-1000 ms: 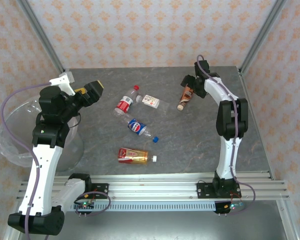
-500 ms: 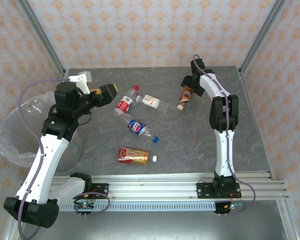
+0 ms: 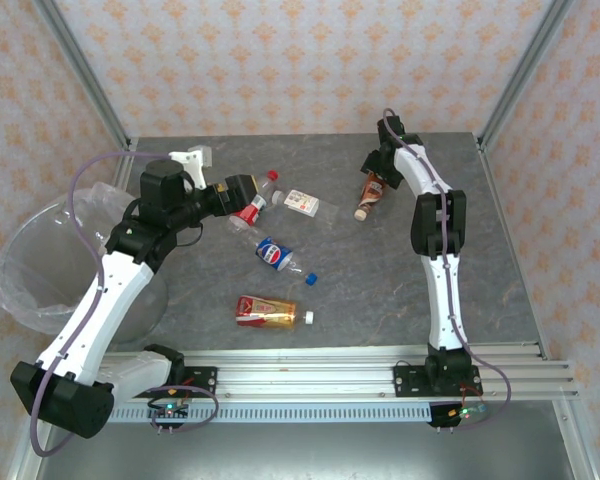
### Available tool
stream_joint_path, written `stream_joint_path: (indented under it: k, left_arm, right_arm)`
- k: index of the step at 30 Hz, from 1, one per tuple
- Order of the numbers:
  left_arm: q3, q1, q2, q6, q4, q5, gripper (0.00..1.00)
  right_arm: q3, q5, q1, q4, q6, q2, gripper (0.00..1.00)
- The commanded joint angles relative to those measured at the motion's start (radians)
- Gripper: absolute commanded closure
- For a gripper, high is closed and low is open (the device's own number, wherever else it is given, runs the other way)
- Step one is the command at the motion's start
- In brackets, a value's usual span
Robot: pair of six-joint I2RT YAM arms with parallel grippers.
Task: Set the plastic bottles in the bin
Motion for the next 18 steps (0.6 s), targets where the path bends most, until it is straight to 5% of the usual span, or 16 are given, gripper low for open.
stream_joint_path:
  k: [1,10,18]
  left_arm:
    - [0.032,-0.010,0.001,0.022,0.022,-0.031,0.00]
    - [0.044,-0.013,0.044,0.014,0.017,-0.039,0.00]
    - [0.073,-0.024,0.102,-0.007,-0.006,-0.073,0.00]
  right_arm:
    - [0.040,0.018,0.000,-0.056,-0.014,0.017,0.32]
    - [-0.019,0.011,0.001,-0.031,-0.034,-0.077,0.46]
    - [-0.310,-0.007,0.002,0.147,-0.020,-0.303,0.50]
